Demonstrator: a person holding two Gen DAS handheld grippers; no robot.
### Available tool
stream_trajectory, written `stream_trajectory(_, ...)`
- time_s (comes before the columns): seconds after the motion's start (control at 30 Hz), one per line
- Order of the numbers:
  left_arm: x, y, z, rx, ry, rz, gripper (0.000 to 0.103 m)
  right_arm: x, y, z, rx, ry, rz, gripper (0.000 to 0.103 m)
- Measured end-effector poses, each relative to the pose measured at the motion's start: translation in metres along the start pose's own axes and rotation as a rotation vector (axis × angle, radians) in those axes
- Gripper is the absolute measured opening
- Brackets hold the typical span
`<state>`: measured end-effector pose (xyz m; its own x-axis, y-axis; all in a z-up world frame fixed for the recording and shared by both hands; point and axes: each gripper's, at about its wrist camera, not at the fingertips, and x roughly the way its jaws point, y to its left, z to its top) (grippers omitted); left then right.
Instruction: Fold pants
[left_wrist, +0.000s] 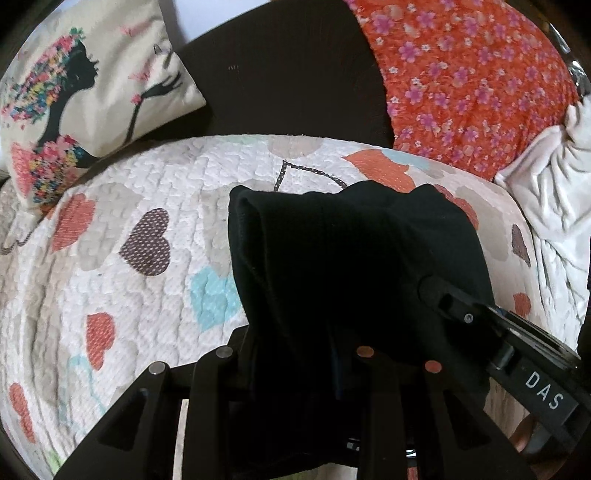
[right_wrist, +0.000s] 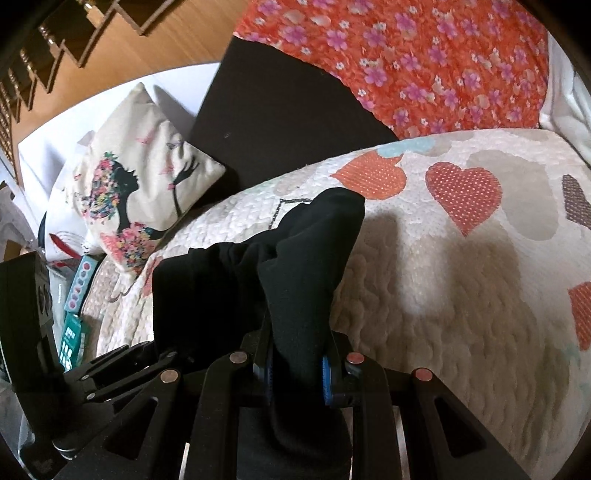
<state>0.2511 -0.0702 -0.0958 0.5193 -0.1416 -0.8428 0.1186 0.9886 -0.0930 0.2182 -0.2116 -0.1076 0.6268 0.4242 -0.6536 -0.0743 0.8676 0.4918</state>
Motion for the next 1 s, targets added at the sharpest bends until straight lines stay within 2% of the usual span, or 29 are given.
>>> stream_trajectory(0.23,0.029,0.016,0.009,-0.061,0.049,-0.083,0.031,0.025,-0.012,0.009,0.011,0.029,-0.016,0.021)
stream_trajectory(0.3,0.033,0.021,0.009,-0.069,0.049,-0.104,0.039,0.029,-0.018,0.007,0.017,0.035,-0.017,0.023)
stream_trajectory(0.37,0.037,0.03,0.009,-0.107,0.057,-0.136,0.047,0.031,-0.024,0.005,0.03,0.037,-0.025,0.029)
stream_trajectory(0.43,0.042,0.043,0.008,-0.173,0.072,-0.185,0.057,0.032,-0.033,0.003,0.057,0.034,-0.031,0.045)
stream_trajectory(0.5,0.05,0.059,0.004,-0.258,0.101,-0.249,0.067,0.031,-0.042,0.001,0.088,0.032,-0.037,0.057)
stream_trajectory(0.53,0.055,0.068,0.002,-0.31,0.121,-0.291,0.068,0.03,-0.045,0.0,0.096,0.031,-0.033,0.061)
stream_trajectory(0.63,0.06,0.082,-0.003,-0.387,0.145,-0.362,0.07,0.024,-0.048,-0.003,0.114,0.026,-0.026,0.067)
stream_trajectory(0.73,0.061,0.091,-0.004,-0.435,0.159,-0.409,0.07,0.015,-0.051,-0.007,0.127,0.019,-0.03,0.069)
stream_trajectory(0.83,0.061,0.097,-0.006,-0.461,0.173,-0.427,0.07,0.007,-0.053,-0.013,0.141,0.012,-0.041,0.07)
stream_trajectory(1.0,0.058,0.1,-0.01,-0.471,0.199,-0.412,0.07,-0.007,-0.05,-0.025,0.145,0.004,-0.066,0.07)
